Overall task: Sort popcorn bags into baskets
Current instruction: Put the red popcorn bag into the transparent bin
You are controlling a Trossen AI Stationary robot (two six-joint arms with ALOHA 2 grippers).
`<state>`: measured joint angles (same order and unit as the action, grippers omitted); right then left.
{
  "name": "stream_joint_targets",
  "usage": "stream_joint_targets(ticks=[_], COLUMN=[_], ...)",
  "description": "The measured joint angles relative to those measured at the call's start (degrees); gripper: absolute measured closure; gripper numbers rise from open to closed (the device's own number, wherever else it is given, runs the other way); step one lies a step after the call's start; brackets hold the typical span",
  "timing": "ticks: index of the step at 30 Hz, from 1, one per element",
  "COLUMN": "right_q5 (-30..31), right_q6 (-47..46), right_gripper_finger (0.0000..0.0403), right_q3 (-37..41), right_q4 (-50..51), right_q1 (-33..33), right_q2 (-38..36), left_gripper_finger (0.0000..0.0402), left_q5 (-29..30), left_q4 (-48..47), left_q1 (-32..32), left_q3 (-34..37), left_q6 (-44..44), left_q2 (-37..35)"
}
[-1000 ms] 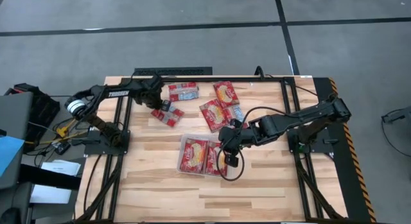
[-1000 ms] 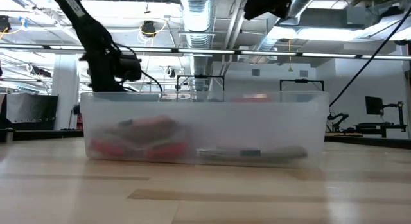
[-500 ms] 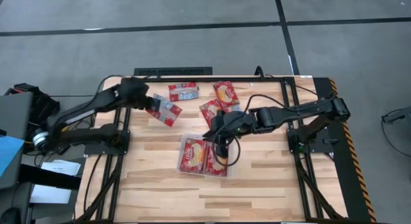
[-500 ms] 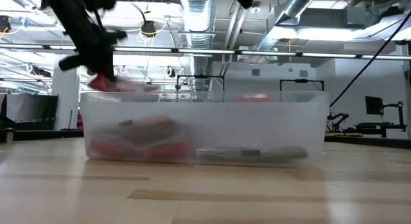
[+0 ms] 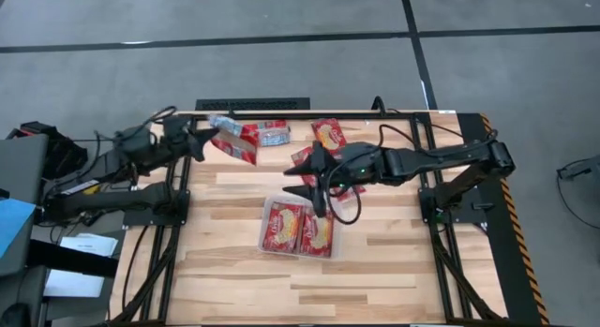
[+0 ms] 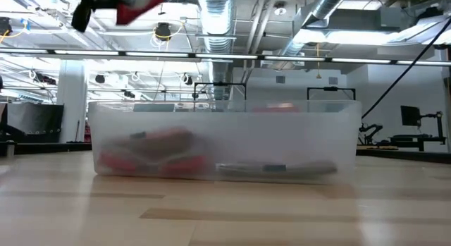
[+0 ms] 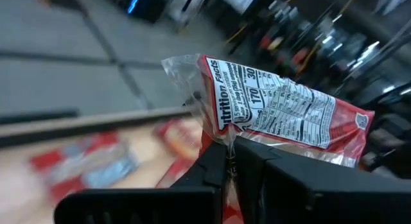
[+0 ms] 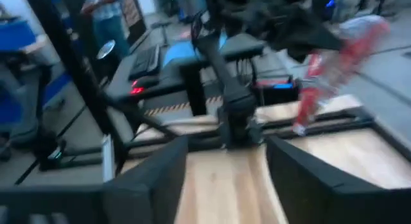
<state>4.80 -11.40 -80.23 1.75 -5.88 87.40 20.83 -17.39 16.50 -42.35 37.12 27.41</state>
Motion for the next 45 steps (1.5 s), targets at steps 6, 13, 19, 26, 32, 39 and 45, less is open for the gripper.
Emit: stream_joint_targets(ticks=[6, 13, 19, 26, 32, 39, 45], right_q5=[9.1, 10.4, 12.0, 14.7, 15.3, 16.6, 16.0], right_q6=[3.9, 3.6, 2.4, 2.4, 2.8, 9.8, 13.8], right_gripper_finger=[0.0099, 0.0093, 0.0092, 0.0092, 0.0092, 0.0092, 0.0092], right_q3=[0.0, -0.1, -0.1, 0.0, 0.1, -6.3, -14.6], right_q4=[-6.8, -10.6, -10.6, -9.2, -8.5, 0.3, 15.1], right_q1=[1.4, 3.4, 3.8, 4.1, 4.1, 4.1, 5.3], right_q2=[0.8, 1.6, 3.2, 3.3, 2.7, 0.9, 3.5], left_gripper_finger=[0.0401, 0.0401, 0.0401, 0.0401, 0.0401, 0.0401, 0.0401], left_q5=[3.3, 6.2, 6.0, 6.6, 8.2, 8.1, 9.1], left_q4=[5.2, 6.9, 13.6, 16.2, 16.8, 17.2, 18.1], left_q1=[-3.5, -5.0, -6.0, -7.3, -8.3, -10.0, -12.2], left_q3=[-0.1, -0.1, -0.1, -0.1, -0.1, -0.1, -0.1], left_q6=[-1.6, -2.1, -3.8, -3.9, -5.0, -11.7, -16.6], left_q2=[1.3, 6.7, 11.8, 14.1, 13.5, 14.0, 17.8])
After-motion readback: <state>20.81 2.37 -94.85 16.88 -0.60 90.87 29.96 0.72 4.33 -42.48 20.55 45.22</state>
